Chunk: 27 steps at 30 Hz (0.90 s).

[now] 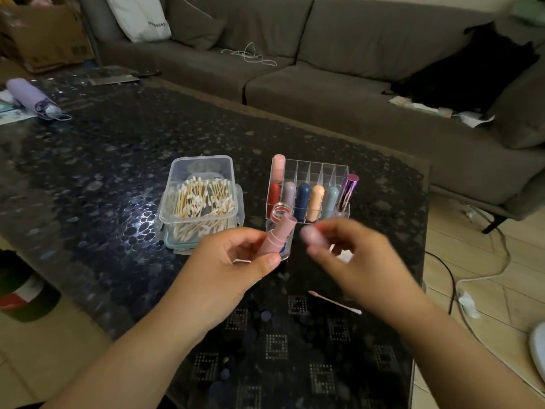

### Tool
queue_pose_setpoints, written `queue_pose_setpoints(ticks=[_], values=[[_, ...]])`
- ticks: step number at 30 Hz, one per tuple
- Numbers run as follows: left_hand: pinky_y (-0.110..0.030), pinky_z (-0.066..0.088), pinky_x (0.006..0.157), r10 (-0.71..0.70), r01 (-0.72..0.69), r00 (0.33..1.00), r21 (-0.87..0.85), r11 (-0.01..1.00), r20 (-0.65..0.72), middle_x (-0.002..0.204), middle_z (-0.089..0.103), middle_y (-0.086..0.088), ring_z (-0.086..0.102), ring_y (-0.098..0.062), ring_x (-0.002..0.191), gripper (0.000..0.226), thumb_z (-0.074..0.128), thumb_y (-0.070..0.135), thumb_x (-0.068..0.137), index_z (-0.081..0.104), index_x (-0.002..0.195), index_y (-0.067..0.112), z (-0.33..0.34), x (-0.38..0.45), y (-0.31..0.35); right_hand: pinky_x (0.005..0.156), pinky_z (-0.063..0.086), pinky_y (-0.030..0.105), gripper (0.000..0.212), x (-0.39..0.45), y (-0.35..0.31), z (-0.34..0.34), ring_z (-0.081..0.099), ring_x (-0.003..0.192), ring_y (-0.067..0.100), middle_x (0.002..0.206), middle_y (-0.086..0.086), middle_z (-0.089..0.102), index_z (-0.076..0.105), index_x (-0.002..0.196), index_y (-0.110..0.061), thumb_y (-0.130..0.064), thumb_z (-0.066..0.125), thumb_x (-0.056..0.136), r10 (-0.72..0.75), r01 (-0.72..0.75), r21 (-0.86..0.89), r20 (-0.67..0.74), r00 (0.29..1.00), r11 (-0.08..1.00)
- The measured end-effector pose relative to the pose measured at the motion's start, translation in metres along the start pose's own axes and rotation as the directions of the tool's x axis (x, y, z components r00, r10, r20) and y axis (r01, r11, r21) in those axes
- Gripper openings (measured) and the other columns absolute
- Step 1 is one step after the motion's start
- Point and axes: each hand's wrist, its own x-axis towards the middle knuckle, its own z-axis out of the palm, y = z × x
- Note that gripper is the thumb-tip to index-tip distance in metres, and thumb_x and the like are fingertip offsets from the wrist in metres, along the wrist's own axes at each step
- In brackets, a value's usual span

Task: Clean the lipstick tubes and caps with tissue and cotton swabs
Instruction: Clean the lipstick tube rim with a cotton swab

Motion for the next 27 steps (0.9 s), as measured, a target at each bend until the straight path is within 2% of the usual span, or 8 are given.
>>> queue_pose_setpoints(ticks=[3, 5, 8, 11, 17, 21, 24, 27], values=[[-0.012, 0.046, 0.072, -0.013, 0.011, 0.999, 0.048, 0.999, 0.042, 0.085, 0.072, 0.011, 0.065, -0.001, 0.080, 0.018, 0.072, 0.019, 0.077, 0.072, 0.092, 0.028, 0.007, 0.000, -0.002, 0.085, 0.051, 0.018, 0.011, -0.007, -0.015, -0.020, 0.068, 0.093, 0.004, 0.094, -0.004, 0.074, 0.060, 0.098, -0.015, -0.017, 0.062, 0.087, 0.111, -0.087, 0.472, -0.023, 0.994, 0.877], [-0.014, 0.047, 0.075, -0.006, 0.002, 0.997, 0.060, 0.998, 0.077, 0.087, 0.072, 0.010, 0.065, -0.002, 0.082, 0.018, 0.072, 0.017, 0.078, 0.072, 0.093, 0.028, 0.013, 0.000, -0.001, 0.085, 0.050, 0.021, 0.017, -0.011, -0.021, -0.025, 0.067, 0.094, 0.002, 0.095, -0.004, 0.074, 0.054, 0.102, -0.011, -0.022, 0.056, 0.089, 0.122, -0.111, 0.557, 0.018, 0.992, 0.823], [-0.009, 0.046, 0.070, 0.026, -0.034, 0.992, 0.059, 0.998, 0.122, 0.083, 0.072, 0.012, 0.065, 0.001, 0.077, 0.018, 0.071, 0.012, 0.079, 0.072, 0.089, 0.027, 0.020, -0.002, 0.002, 0.083, 0.049, 0.019, 0.024, -0.013, -0.021, -0.024, 0.066, 0.093, 0.001, 0.098, -0.006, 0.074, 0.055, 0.103, -0.014, -0.030, 0.055, 0.085, 0.076, -0.093, 0.541, 0.054, 0.996, 0.836], [-0.009, 0.047, 0.069, 0.041, -0.048, 0.991, 0.047, 0.998, 0.129, 0.084, 0.072, 0.013, 0.066, 0.001, 0.079, 0.019, 0.071, 0.013, 0.080, 0.072, 0.089, 0.030, 0.023, -0.003, 0.005, 0.084, 0.051, 0.026, 0.013, -0.014, -0.016, -0.025, 0.065, 0.093, 0.009, 0.095, -0.007, 0.070, 0.061, 0.098, -0.025, -0.029, 0.064, 0.086, 0.030, -0.037, 0.417, 0.025, 0.999, 0.908], [-0.026, 0.052, 0.079, 0.111, -0.119, 0.987, 0.069, 0.990, 0.115, 0.085, 0.072, 0.006, 0.067, -0.011, 0.082, 0.017, 0.072, 0.018, 0.078, 0.075, 0.087, 0.033, 0.027, -0.002, 0.007, 0.082, 0.053, 0.032, 0.021, -0.019, -0.012, -0.027, 0.064, 0.086, 0.011, 0.089, -0.006, 0.068, 0.067, 0.099, -0.028, -0.029, 0.071, 0.079, 0.007, -0.009, 0.221, 0.012, 1.000, 0.975], [-0.030, 0.054, 0.080, 0.172, -0.183, 0.981, 0.128, 0.975, 0.087, 0.088, 0.068, 0.007, 0.066, -0.008, 0.083, 0.012, 0.073, 0.028, 0.080, 0.074, 0.090, 0.035, 0.027, 0.002, 0.004, 0.077, 0.051, 0.018, 0.022, -0.020, -0.019, -0.025, 0.064, 0.084, 0.006, 0.089, -0.012, 0.069, 0.067, 0.098, -0.035, -0.035, 0.068, 0.076, -0.019, 0.021, 0.233, -0.012, 1.000, 0.972], [-0.036, 0.054, 0.083, 0.166, -0.176, 0.983, 0.161, 0.971, 0.077, 0.089, 0.069, 0.010, 0.066, -0.006, 0.085, 0.016, 0.073, 0.024, 0.080, 0.073, 0.092, 0.035, 0.024, 0.007, 0.007, 0.077, 0.049, 0.013, 0.018, -0.018, -0.024, -0.021, 0.064, 0.087, 0.001, 0.092, -0.018, 0.068, 0.063, 0.097, -0.037, -0.030, 0.067, 0.081, -0.003, 0.010, 0.213, -0.034, 0.999, 0.977], [-0.028, 0.051, 0.089, 0.165, -0.181, 0.983, 0.248, 0.952, 0.085, 0.099, 0.068, 0.017, 0.062, 0.005, 0.094, 0.028, 0.070, 0.028, 0.080, 0.067, 0.107, 0.038, 0.024, 0.012, 0.009, 0.076, 0.047, 0.009, 0.021, -0.014, -0.027, -0.016, 0.063, 0.087, -0.005, 0.087, -0.017, 0.068, 0.060, 0.097, -0.038, -0.024, 0.067, 0.083, 0.040, -0.025, 0.183, -0.078, 0.996, 0.983]])
